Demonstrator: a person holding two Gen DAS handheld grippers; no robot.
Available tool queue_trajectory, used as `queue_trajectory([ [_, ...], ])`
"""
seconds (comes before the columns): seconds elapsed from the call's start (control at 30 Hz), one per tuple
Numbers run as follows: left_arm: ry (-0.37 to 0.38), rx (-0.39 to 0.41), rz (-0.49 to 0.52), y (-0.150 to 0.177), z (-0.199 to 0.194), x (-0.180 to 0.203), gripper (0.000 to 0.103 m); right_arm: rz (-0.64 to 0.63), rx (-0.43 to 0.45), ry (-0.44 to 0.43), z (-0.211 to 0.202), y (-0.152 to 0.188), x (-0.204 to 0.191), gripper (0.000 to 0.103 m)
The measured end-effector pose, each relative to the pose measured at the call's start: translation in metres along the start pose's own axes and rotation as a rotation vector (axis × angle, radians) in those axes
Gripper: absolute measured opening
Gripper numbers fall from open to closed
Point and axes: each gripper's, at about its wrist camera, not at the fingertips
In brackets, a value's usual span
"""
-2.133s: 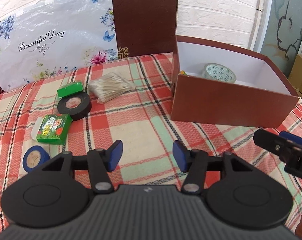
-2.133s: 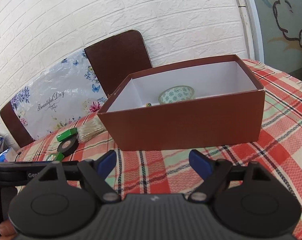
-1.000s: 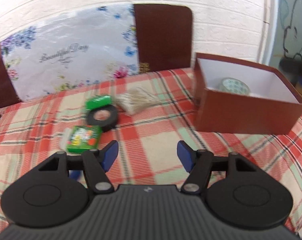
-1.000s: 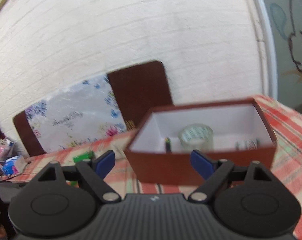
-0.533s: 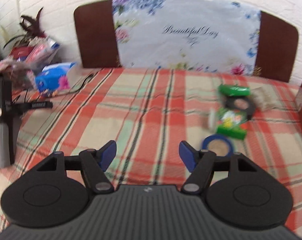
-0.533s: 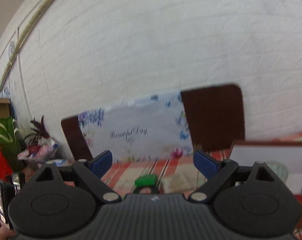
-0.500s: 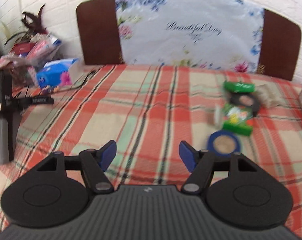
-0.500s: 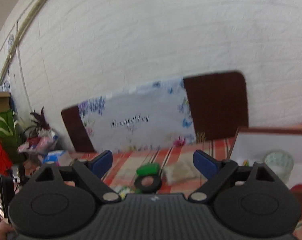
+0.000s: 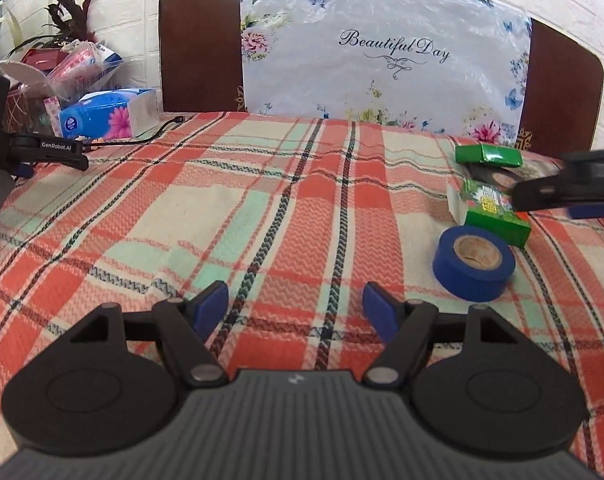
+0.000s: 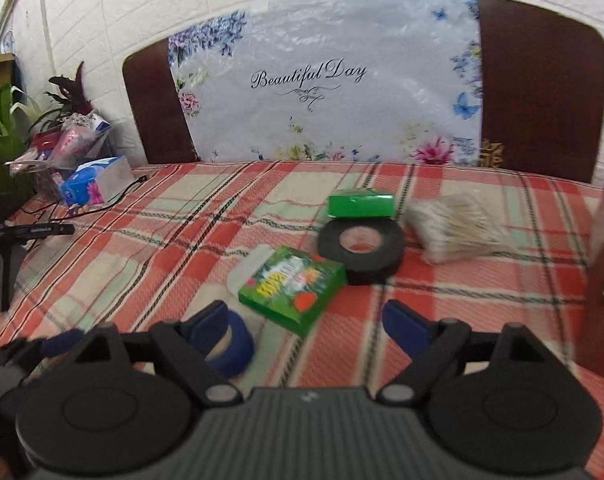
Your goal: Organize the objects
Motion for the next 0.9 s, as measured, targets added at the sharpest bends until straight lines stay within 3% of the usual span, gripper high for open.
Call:
queue_trajectory([
  [0.1, 0.010, 0.006, -0.012, 0.000, 0.001, -0.002, 0.076, 0.058, -0.071, -0.007, 0.034, -0.005, -0.016, 0.092],
  [0.17, 0.019, 0.013, -0.024, 0.000, 0.000, -0.003, 0.076, 0.060, -0.084, 0.061, 0.052, -0.003, -0.025, 0.092],
  [0.27, 0.031, 0.021, -0.041, 0.000, 0.000, -0.006, 0.076, 0.005, -0.013, 0.130, 0.052, 0.006, -0.031, 0.083],
  [0.4, 0.043, 0.027, -0.057, -0.002, 0.001, -0.009, 0.076, 0.028, -0.015, 0.110, 0.039, 0.009, -0.011, 0.071],
  [0.5, 0.045, 0.027, -0.059, -0.001, 0.001, -0.010, 0.076, 0.072, -0.035, 0.104, 0.023, 0.019, 0.021, 0.068],
  [0.73, 0.047, 0.009, -0.046, -0.002, 0.002, -0.008, 0.082, 0.112, -0.090, 0.091, -0.047, 0.067, 0.109, 0.071],
  [0.77, 0.045, 0.002, -0.038, -0.002, 0.003, -0.006, 0.083, 0.121, -0.086, 0.088, -0.060, 0.076, 0.120, 0.074],
  [0.83, 0.015, -0.021, -0.023, -0.005, 0.004, -0.001, 0.083, 0.145, -0.064, 0.101, -0.081, 0.091, 0.136, 0.090],
  [0.87, -0.013, -0.040, -0.033, -0.007, 0.002, 0.003, 0.083, 0.144, -0.051, 0.114, -0.091, 0.099, 0.141, 0.091],
  [0.9, 0.007, -0.052, -0.076, -0.010, -0.003, 0.006, 0.082, 0.129, -0.043, 0.122, -0.098, 0.103, 0.145, 0.091],
])
Point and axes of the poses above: each gripper's, at about its wrist camera, not at the fingertips, and z roughly the way its jaws point, x to its right, y to its underside, and after that the axes turned 13 degrees about y, right-handed
